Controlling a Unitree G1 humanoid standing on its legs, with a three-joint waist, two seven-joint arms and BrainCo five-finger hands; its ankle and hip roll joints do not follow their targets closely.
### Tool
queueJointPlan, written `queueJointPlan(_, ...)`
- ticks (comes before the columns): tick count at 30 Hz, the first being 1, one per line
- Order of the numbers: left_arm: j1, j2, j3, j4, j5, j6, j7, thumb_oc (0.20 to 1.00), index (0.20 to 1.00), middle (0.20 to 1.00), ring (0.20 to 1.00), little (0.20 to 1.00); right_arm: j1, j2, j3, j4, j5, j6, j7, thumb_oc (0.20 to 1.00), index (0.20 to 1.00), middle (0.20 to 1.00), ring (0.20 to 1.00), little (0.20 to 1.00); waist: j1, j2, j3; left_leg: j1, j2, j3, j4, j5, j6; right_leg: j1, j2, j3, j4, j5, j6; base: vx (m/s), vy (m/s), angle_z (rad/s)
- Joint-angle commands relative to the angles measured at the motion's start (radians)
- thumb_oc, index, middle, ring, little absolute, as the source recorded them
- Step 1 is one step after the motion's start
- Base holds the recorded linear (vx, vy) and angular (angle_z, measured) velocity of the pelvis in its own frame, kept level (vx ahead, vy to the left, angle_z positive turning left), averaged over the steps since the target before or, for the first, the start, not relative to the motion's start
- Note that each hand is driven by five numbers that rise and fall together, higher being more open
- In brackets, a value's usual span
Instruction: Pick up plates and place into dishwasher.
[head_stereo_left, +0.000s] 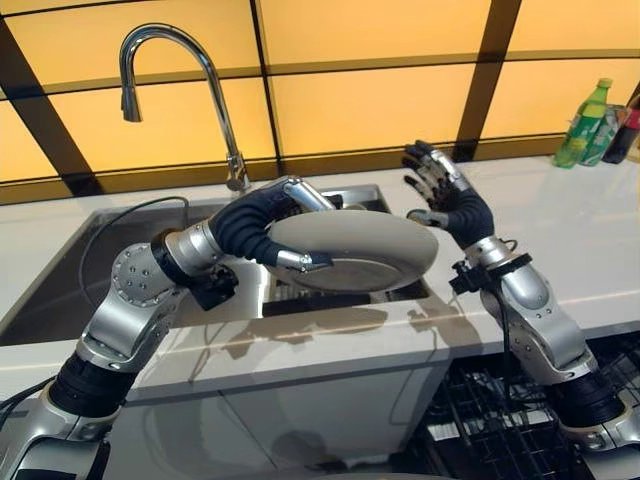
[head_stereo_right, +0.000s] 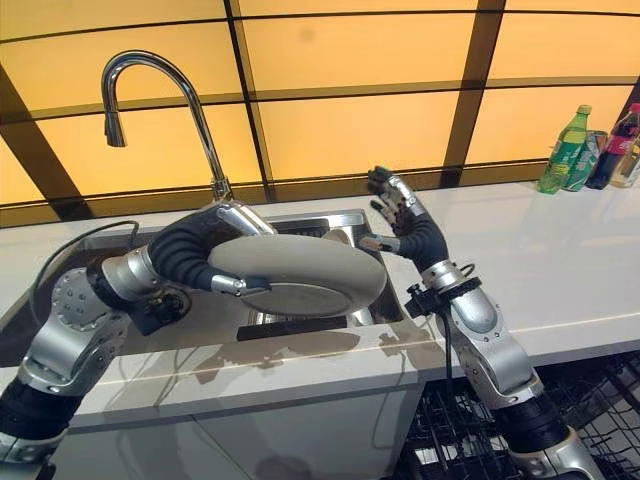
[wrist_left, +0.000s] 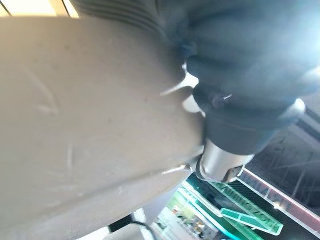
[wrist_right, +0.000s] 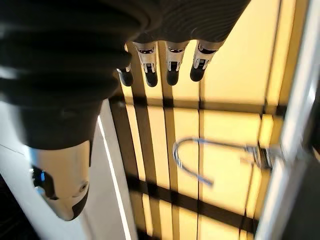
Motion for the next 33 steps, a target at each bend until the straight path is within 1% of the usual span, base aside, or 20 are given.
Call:
queueJointPlan(1, -0.099, -0.007, 0.016, 0.008, -0.082, -0.026, -0.005, 0.200, 0.200, 0.200, 0.200, 0.200, -0.101, 0.002, 0.012, -0.038, 0.148, 0.003, 0.155, 1.000, 1.000, 1.000, 1.000, 1.000, 0.047, -0.040, -0.050, 0.042, 0.057, 0.014, 0.025, -0.109, -0.043, -0.062, -0.043, -0.040, 0.004, 0.025, 0.048, 0.03, -0.020, 0.03)
queueJointPlan(2, -0.097, -0.002, 0.017, 0.010, -0.088, -0.027, -0.005, 0.200, 0.200, 0.200, 0.200, 0.200, -0.105, -0.002, 0.019, -0.034, 0.159, -0.008, 0.161, 1.000, 1.000, 1.000, 1.000, 1.000, 0.049, -0.041, -0.051, 0.045, 0.058, 0.015, 0.025, -0.110, -0.044, -0.058, -0.044, -0.046, 0.004, 0.024, 0.048, 0.03, -0.019, 0.03)
queueJointPlan(4, -0.095, 0.007, 0.018, 0.020, -0.093, -0.038, -0.006, 0.200, 0.200, 0.200, 0.200, 0.200, -0.112, -0.007, 0.016, -0.030, 0.164, -0.038, 0.131, 1.000, 1.000, 1.000, 1.000, 1.000, 0.053, -0.042, -0.052, 0.047, 0.059, 0.019, 0.025, -0.110, -0.044, -0.055, -0.045, -0.051, 0.004, 0.024, 0.047, 0.00, 0.000, 0.00)
queueJointPlan(7, -0.079, 0.018, 0.045, 0.038, -0.103, -0.050, -0.023, 0.200, 0.200, 0.200, 0.200, 0.200, -0.124, 0.001, -0.038, 0.006, 0.179, -0.095, 0.056, 1.000, 1.000, 1.000, 1.000, 1.000, 0.058, -0.042, -0.056, 0.050, 0.063, 0.023, 0.024, -0.113, -0.043, -0.052, -0.045, -0.061, 0.004, 0.023, 0.044, 0.00, 0.000, 0.00)
queueJointPlan(12, -0.053, 0.015, 0.092, 0.040, -0.096, -0.030, -0.038, 0.200, 0.200, 0.200, 0.200, 0.200, -0.129, 0.027, -0.134, 0.030, 0.191, -0.122, 0.005, 1.000, 1.000, 1.000, 1.000, 1.000, 0.060, -0.040, -0.062, 0.050, 0.064, 0.027, 0.020, -0.114, -0.040, -0.056, -0.042, -0.066, 0.004, 0.021, 0.043, 0.00, 0.000, 0.00)
queueJointPlan(14, -0.052, 0.014, 0.099, 0.048, -0.105, -0.020, -0.041, 0.200, 0.200, 0.200, 0.200, 0.200, -0.126, 0.027, -0.158, 0.031, 0.188, -0.162, -0.019, 1.000, 1.000, 1.000, 1.000, 1.000, 0.059, -0.039, -0.063, 0.050, 0.066, 0.031, 0.019, -0.114, -0.041, -0.056, -0.042, -0.068, 0.004, 0.021, 0.042, 0.00, -0.006, -0.04)
queueJointPlan(15, -0.054, 0.014, 0.101, 0.061, -0.105, -0.020, -0.045, 0.200, 0.200, 0.200, 0.200, 0.200, -0.128, 0.031, -0.179, 0.036, 0.197, -0.203, -0.065, 1.000, 1.000, 1.000, 1.000, 1.000, 0.057, -0.037, -0.064, 0.051, 0.067, 0.033, 0.020, -0.115, -0.041, -0.055, -0.042, -0.070, 0.004, 0.021, 0.040, 0.01, -0.008, -0.04)
queueJointPlan(17, -0.054, 0.018, 0.102, 0.074, -0.110, -0.025, -0.050, 0.200, 0.200, 0.200, 0.200, 0.200, -0.130, 0.041, -0.204, 0.045, 0.216, -0.249, -0.114, 1.000, 1.000, 1.000, 1.000, 1.000, 0.056, -0.035, -0.064, 0.054, 0.068, 0.035, 0.019, -0.117, -0.041, -0.054, -0.040, -0.069, 0.004, 0.021, 0.039, 0.01, -0.010, -0.06)
queueJointPlan(20, -0.064, 0.008, 0.099, 0.093, -0.104, -0.022, -0.053, 0.200, 0.200, 0.200, 0.200, 0.200, -0.145, 0.078, -0.242, 0.051, 0.175, -0.319, -0.217, 1.000, 1.000, 1.000, 1.000, 1.000, 0.053, -0.029, -0.063, 0.058, 0.067, 0.035, 0.020, -0.119, -0.039, -0.052, -0.037, -0.062, 0.004, 0.020, 0.036, 0.01, -0.003, -0.09)
queueJointPlan(21, -0.067, 0.005, 0.096, 0.094, -0.097, -0.022, -0.050, 0.200, 0.200, 0.200, 0.200, 0.200, -0.147, 0.091, -0.249, 0.052, 0.182, -0.331, -0.229, 1.000, 1.000, 1.000, 1.000, 1.000, 0.051, -0.027, -0.064, 0.058, 0.067, 0.035, 0.020, -0.119, -0.038, -0.053, -0.036, -0.059, 0.004, 0.021, 0.036, 0.00, 0.006, -0.08)
queueJointPlan(22, -0.073, 0.003, 0.095, 0.094, -0.095, -0.020, -0.046, 0.200, 0.200, 0.200, 0.200, 0.200, -0.145, 0.104, -0.258, 0.048, 0.189, -0.322, -0.227, 1.000, 1.000, 1.000, 1.000, 1.000, 0.049, -0.025, -0.064, 0.058, 0.066, 0.035, 0.020, -0.120, -0.037, -0.053, -0.035, -0.055, 0.004, 0.020, 0.035, 0.00, 0.007, -0.09)
queueJointPlan(23, -0.075, 0.003, 0.095, 0.094, -0.096, -0.019, -0.045, 0.200, 0.200, 0.200, 0.200, 0.200, -0.143, 0.107, -0.260, 0.049, 0.187, -0.317, -0.220, 1.000, 1.000, 1.000, 1.000, 1.000, 0.049, -0.024, -0.064, 0.057, 0.066, 0.036, 0.021, -0.120, -0.037, -0.053, -0.035, -0.055, 0.004, 0.020, 0.035, -0.01, 0.007, -0.08)
queueJointPlan(26, -0.079, 0.005, 0.097, 0.097, -0.098, -0.024, -0.041, 0.200, 0.200, 0.200, 0.200, 0.200, -0.123, 0.102, -0.253, 0.048, 0.196, -0.269, -0.134, 1.000, 1.000, 1.000, 1.000, 1.000, 0.046, -0.023, -0.066, 0.056, 0.066, 0.039, 0.022, -0.118, -0.037, -0.054, -0.036, -0.053, 0.004, 0.020, 0.035, 0.00, 0.003, -0.03)
queueJointPlan(27, -0.080, 0.003, 0.101, 0.097, -0.102, -0.022, -0.041, 0.200, 0.200, 0.200, 0.200, 0.200, -0.109, 0.098, -0.243, 0.043, 0.205, -0.229, -0.046, 1.000, 1.000, 1.000, 1.000, 1.000, 0.045, -0.023, -0.066, 0.055, 0.065, 0.038, 0.022, -0.117, -0.037, -0.055, -0.036, -0.054, 0.004, 0.021, 0.035, 0.00, 0.000, 0.00)
queueJointPlan(28, -0.079, 0.003, 0.104, 0.094, -0.103, -0.021, -0.042, 0.200, 0.200, 0.200, 0.200, 0.200, -0.103, 0.094, -0.237, 0.042, 0.212, -0.201, 0.014, 1.000, 1.000, 1.000, 1.000, 1.000, 0.044, -0.024, -0.067, 0.054, 0.065, 0.038, 0.022, -0.117, -0.037, -0.056, -0.037, -0.055, 0.004, 0.021, 0.034, 0.00, 0.000, 0.00)
queueJointPlan(29, -0.077, 0.004, 0.109, 0.090, -0.104, -0.020, -0.044, 0.200, 0.200, 0.200, 0.200, 0.200, -0.093, 0.081, -0.219, 0.032, 0.227, -0.165, 0.114, 1.000, 1.000, 1.000, 1.000, 1.000, 0.045, -0.025, -0.068, 0.053, 0.064, 0.039, 0.022, -0.115, -0.038, -0.057, -0.037, -0.057, 0.004, 0.022, 0.035, 0.00, 0.000, 0.00)
queueJointPlan(30, -0.076, 0.004, 0.111, 0.087, -0.105, -0.020, -0.048, 0.200, 0.200, 0.200, 0.200, 0.200, -0.087, 0.072, -0.201, 0.023, 0.225, -0.157, 0.169, 1.000, 1.000, 1.000, 1.000, 1.000, 0.045, -0.027, -0.069, 0.052, 0.063, 0.039, 0.021, -0.114, -0.038, -0.058, -0.038, -0.059, 0.004, 0.023, 0.035, 0.00, 0.000, 0.00)
queueJointPlan(31, -0.074, 0.004, 0.111, 0.087, -0.107, -0.022, -0.050, 0.200, 0.200, 0.200, 0.200, 0.200, -0.083, 0.065, -0.188, 0.014, 0.219, -0.155, 0.197, 1.000, 1.000, 1.000, 1.000, 1.000, 0.045, -0.027, -0.069, 0.052, 0.063, 0.038, 0.021, -0.113, -0.039, -0.058, -0.038, -0.060, 0.004, 0.023, 0.035, 0.00, 0.000, 0.00)
queueJointPlan(32, -0.073, 0.003, 0.109, 0.088, -0.107, -0.025, -0.054, 0.200, 0.200, 0.200, 0.200, 0.200, -0.083, 0.043, -0.158, -0.001, 0.217, -0.136, 0.261, 1.000, 1.000, 1.000, 1.000, 1.000, 0.048, -0.030, -0.070, 0.051, 0.064, 0.040, 0.022, -0.112, -0.040, -0.058, -0.039, -0.064, 0.004, 0.023, 0.034, 0.00, 0.000, 0.00)
queueJointPlan(33, -0.074, 0.004, 0.107, 0.087, -0.108, -0.025, -0.052, 0.200, 0.200, 0.200, 0.200, 0.200, -0.086, 0.033, -0.139, -0.006, 0.222, -0.123, 0.297, 1.000, 1.000, 1.000, 1.000, 1.000, 0.049, -0.031, -0.071, 0.051, 0.064, 0.041, 0.021, -0.111, -0.041, -0.057, -0.039, -0.065, 0.004, 0.023, 0.034, 0.00, 0.000, 0.00)
